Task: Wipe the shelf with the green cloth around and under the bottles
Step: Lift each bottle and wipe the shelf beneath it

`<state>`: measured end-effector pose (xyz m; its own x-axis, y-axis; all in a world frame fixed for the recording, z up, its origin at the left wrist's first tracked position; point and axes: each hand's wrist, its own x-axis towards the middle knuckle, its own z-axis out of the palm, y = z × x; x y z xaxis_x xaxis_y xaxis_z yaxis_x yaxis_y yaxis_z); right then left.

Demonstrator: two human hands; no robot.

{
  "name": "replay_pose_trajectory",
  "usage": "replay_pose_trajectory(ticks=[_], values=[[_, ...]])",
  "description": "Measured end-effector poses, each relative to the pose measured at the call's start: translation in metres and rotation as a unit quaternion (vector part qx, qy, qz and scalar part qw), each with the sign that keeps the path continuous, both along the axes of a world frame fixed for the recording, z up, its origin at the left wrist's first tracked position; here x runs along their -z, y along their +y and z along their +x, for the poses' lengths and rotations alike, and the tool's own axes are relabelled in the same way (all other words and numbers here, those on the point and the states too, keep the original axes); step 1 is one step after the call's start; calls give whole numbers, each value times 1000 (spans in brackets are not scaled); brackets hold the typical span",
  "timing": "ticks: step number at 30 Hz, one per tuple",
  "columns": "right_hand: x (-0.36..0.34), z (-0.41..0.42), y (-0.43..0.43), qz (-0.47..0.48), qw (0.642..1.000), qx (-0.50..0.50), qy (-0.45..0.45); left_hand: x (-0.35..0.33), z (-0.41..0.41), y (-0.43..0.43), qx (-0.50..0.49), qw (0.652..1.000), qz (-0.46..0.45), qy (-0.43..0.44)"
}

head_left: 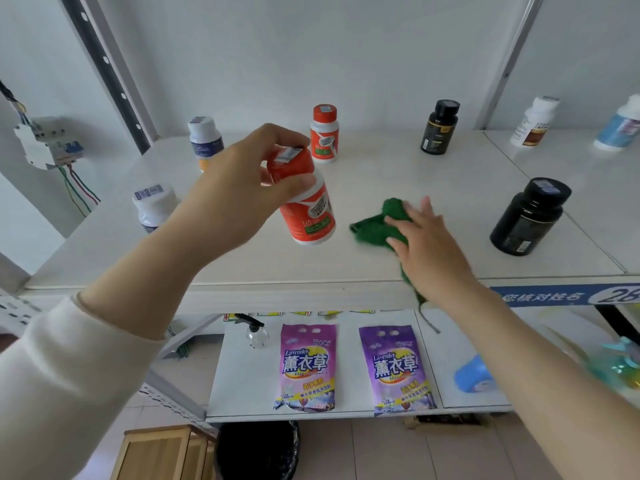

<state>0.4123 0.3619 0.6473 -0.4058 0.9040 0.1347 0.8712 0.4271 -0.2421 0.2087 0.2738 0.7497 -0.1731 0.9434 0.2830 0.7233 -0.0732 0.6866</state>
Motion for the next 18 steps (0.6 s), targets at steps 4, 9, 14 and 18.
replay_pose_trajectory(ticks=[4, 9, 14, 18], values=[[-6, 2, 56, -32, 992, 113, -56, 2, 0, 3, 10, 1000, -2, 1], [-3, -49, 15, 11, 999, -49, -10, -3, -6, 7, 8, 1000, 17, 12], [-4, -42, -44, 28, 991, -121, 59, 1, 5, 17, 32, 999, 19, 12], [-3, -2, -40, 23, 994, -42, 97, 11, 22, 26, 67, 998, 7, 17]])
